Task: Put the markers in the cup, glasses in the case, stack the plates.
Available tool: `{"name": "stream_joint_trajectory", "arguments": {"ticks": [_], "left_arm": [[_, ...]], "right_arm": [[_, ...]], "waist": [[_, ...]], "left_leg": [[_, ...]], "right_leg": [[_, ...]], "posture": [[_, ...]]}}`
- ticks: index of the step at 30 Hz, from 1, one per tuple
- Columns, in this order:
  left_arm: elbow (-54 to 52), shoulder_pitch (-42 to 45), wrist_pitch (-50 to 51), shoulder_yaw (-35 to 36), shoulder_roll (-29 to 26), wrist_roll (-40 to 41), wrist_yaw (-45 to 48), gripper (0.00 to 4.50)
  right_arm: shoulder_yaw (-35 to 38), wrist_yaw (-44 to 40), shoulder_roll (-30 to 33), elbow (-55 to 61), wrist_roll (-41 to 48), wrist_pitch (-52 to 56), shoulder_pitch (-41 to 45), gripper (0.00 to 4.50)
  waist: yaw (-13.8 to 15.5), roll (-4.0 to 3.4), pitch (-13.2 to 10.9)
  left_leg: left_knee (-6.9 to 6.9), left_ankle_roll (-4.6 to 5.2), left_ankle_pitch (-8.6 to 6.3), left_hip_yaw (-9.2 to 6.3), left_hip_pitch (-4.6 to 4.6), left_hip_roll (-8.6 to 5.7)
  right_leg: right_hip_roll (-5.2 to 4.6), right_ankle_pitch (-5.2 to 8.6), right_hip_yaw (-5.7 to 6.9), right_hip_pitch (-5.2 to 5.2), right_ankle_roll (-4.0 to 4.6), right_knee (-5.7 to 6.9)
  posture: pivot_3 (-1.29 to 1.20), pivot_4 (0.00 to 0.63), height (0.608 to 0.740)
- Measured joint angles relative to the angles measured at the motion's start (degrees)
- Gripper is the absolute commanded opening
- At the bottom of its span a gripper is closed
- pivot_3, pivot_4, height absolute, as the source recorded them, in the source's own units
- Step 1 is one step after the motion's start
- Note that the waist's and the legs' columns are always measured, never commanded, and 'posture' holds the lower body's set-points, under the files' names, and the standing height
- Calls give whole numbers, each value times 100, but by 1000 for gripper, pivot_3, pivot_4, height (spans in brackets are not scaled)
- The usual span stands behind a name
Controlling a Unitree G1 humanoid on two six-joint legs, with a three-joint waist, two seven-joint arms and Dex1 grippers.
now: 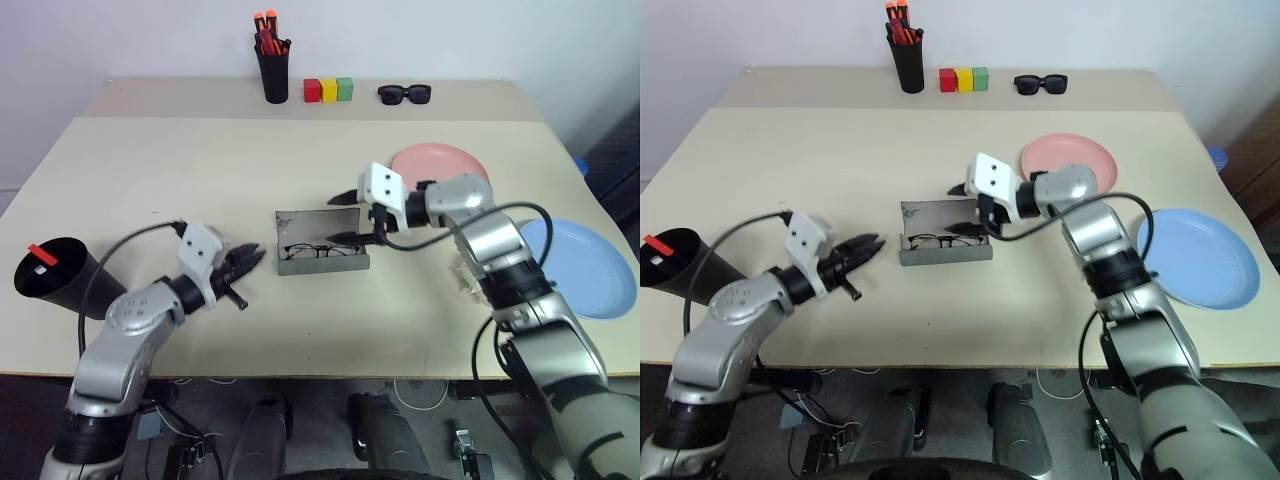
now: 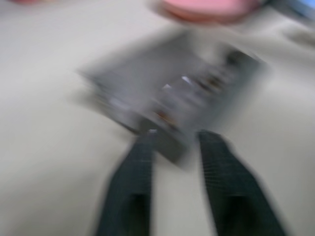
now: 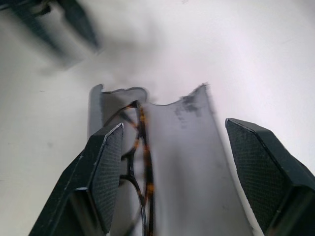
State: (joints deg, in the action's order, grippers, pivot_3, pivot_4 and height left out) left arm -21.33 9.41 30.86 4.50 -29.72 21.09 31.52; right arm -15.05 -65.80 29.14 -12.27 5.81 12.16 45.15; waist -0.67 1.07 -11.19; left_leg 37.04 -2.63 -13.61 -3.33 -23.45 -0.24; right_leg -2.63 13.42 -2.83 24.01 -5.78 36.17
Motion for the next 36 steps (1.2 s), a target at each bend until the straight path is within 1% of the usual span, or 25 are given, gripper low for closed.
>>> {"name": "stream_joint_trajectory", "arguments": {"ticks": [3,4,7,9,10,12,17,19,22,26,28,31,35,36], "left_arm": [[701,1138,676,57,462,-70,-731,156],[1068,1690,982,108,671,-65,-1006,156],[1911,2907,1641,164,911,-57,-1412,156],[2404,3396,1866,59,961,-105,-1449,156],[2962,3773,1966,-141,975,-210,-1412,156],[3739,4230,1996,-374,1031,-372,-1273,156],[5459,5004,2011,-796,1126,-572,-516,156],[5948,5171,1984,-893,1128,-642,-167,156],[6345,5314,1887,-1135,1124,-804,352,156],[6386,5330,1741,-1290,1099,-887,843,156],[6203,5264,1719,-1335,1000,-913,1072,156],[5546,4889,1638,-1385,772,-912,1366,156],[4122,4078,1559,-1420,424,-790,1792,156],[4074,4056,1553,-1421,417,-787,1806,156]], "right_arm": [[170,385,266,1271,16,699,-1016,3308],[232,540,356,1818,26,965,-1419,3308],[346,902,473,2890,98,1602,-2079,3308],[474,1124,508,3328,137,1926,-2305,3308],[572,1298,531,3592,146,2143,-2448,3308],[715,1519,568,3909,182,2400,-2668,3308],[1146,1987,620,4425,223,2618,-3235,3308],[1350,2092,729,4579,230,2610,-3494,3308],[1478,2195,811,4629,235,2553,-3734,3308],[1479,2338,800,4627,237,2443,-3767,3308],[1474,2400,796,4614,240,2401,-3743,3308],[1465,2451,796,4509,240,2318,-3690,3308],[1442,2513,782,4230,254,2194,-3530,3308],[1444,2515,782,4221,256,2190,-3526,3308]], "waist": [[24,2,-2],[38,2,-2],[-40,4,0],[-84,1,1],[-63,2,1],[-44,2,1],[-22,4,-1],[-25,5,-1],[-33,6,-1],[-37,6,-2],[-39,5,-1],[-44,5,-1],[-28,5,-1],[-29,5,-1]], "left_leg": [[10,-1,1,-11,-2,-4],[12,-1,1,-13,-2,-5],[13,-2,1,-6,1,-7],[5,-1,1,-2,8,-7],[4,-2,1,-9,7,-6],[3,-2,2,-8,6,-6],[3,-2,1,-3,0,-8],[3,-2,1,-2,-1,-9],[2,-2,1,-3,-1,-9],[2,-2,1,-2,-1,-7],[2,-2,1,-2,-1,-7],[0,-2,1,-2,-1,-5],[2,-2,1,0,-1,-4],[2,-2,1,0,-1,-4]], "right_leg": [[4,0,5,-4,-2,6],[3,-1,7,-6,-3,8],[4,-3,3,-5,-11,7],[6,-3,-2,-5,-11,10],[11,-2,2,-4,-10,11],[13,-2,1,-4,-10,10],[8,0,0,-3,-13,1],[7,1,0,-3,-14,-2],[7,1,0,-3,-14,-1],[7,1,-1,-2,-14,-1],[7,1,-1,-2,-14,-1],[6,1,-3,-1,-13,0],[4,1,-5,-1,-13,1],[4,1,-5,-1,-13,1]], "posture": [[0,150,740],[0,150,740],[0,150,740],[0,150,740],[0,150,740],[0,150,740],[0,150,740],[0,150,740],[0,150,740],[0,150,740],[0,150,740],[0,150,740],[0,150,740],[0,150,740]]}}
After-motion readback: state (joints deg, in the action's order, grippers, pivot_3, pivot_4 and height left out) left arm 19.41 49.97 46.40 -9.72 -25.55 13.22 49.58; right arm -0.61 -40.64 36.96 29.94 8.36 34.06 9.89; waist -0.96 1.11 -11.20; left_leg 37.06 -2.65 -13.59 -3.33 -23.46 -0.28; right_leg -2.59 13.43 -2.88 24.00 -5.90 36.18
